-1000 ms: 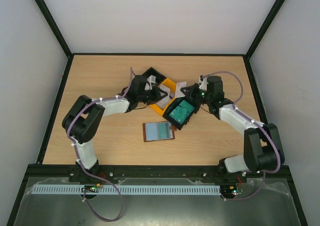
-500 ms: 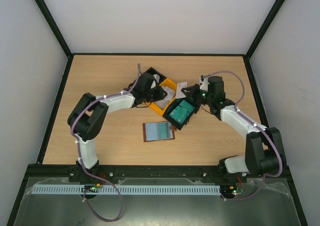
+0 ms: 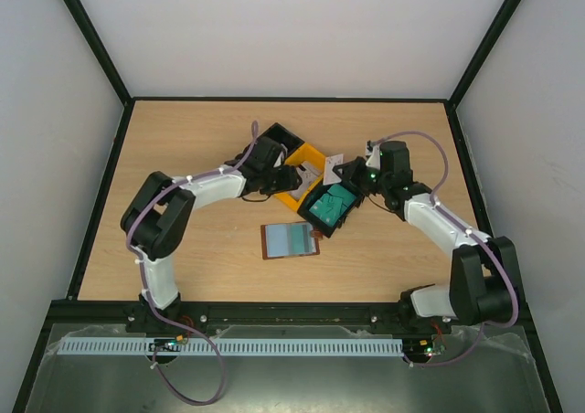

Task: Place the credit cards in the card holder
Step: Place the credit card in the storage box.

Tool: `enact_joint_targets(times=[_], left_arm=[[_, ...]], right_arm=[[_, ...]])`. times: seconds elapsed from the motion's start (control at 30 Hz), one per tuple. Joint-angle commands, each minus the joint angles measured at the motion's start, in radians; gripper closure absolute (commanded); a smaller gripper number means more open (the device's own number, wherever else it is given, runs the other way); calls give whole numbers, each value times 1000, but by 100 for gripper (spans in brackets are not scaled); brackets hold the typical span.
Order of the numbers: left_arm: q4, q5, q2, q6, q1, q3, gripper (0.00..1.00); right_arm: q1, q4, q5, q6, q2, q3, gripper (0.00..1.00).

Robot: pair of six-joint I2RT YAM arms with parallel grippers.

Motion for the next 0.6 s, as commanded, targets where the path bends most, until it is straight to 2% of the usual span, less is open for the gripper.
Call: enact_joint_targets(times=[0.0,0.17,0.33,0.57], left_arm=[[-122,-52,-88,10,-7,5,36],[-187,-133,-181,0,-7,-32,27],[-199,-179,-309,-10,-7,-121,23],[-37,69,-550,-64,-7,-289,12]], right_arm=[[22,-56,30,-42,-44,24,98],[70,-96,66,-75,-64,16,98],[138,-130,122,-100,-110,-14,98],[277,-32,70,-72,-190,-108,98]])
